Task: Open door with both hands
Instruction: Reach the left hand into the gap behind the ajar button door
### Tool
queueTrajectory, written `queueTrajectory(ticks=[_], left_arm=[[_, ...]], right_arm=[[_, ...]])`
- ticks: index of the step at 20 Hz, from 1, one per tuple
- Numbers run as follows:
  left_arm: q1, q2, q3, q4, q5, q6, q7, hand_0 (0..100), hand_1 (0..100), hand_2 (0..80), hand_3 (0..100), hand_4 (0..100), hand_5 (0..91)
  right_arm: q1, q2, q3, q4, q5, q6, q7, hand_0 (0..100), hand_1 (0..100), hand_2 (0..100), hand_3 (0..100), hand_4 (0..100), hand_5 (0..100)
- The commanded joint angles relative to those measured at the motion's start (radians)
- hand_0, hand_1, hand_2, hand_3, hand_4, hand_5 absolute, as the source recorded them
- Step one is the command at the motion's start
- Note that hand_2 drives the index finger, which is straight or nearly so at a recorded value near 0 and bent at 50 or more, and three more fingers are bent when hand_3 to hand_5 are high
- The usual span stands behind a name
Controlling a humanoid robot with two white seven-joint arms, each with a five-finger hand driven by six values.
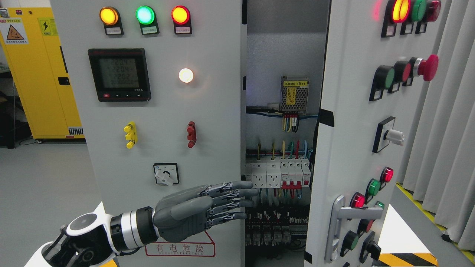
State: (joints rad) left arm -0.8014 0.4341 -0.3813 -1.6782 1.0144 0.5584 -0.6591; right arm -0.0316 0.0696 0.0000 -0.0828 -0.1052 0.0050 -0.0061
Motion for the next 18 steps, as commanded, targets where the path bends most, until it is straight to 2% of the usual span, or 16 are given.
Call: queueTrajectory(ticks=[1, 5, 9, 18], left_arm=[[-0.143, -0.216, -0.021, 0.139, 0.001, 0.028, 0.003, 12, 56, 0.0, 0, 0, 0.0], [-0.223, -0.253, -0.021, 0.21, 0.001, 0.028, 0.012, 12, 56, 0.0, 0, 0, 0.0], [-0.252, -0.297, -0.018, 0.221, 0.009, 0.063, 0.012, 12, 56, 0.0, 0, 0, 0.0], [-0.36, -0.324, -0.016, 0.293, 0.081, 0.084, 0.012, 12, 56, 0.0, 0, 0, 0.0]], right_arm=[[-0.004, -0.001, 0.031, 0.0, -0.001, 0.001, 0.0, 0, 50, 4, 0, 0, 0], [-0.004, -0.001, 0.031, 0.0, 0.001, 0.003, 0.0, 0, 50, 4, 0, 0, 0], [-0.004, -0.001, 0.031, 0.0, 0.001, 0.001, 0.0, 0, 50, 4, 0, 0, 0], [-0.004, -0.001, 0.031, 0.0, 0.001, 0.001, 0.0, 0, 50, 4, 0, 0, 0]])
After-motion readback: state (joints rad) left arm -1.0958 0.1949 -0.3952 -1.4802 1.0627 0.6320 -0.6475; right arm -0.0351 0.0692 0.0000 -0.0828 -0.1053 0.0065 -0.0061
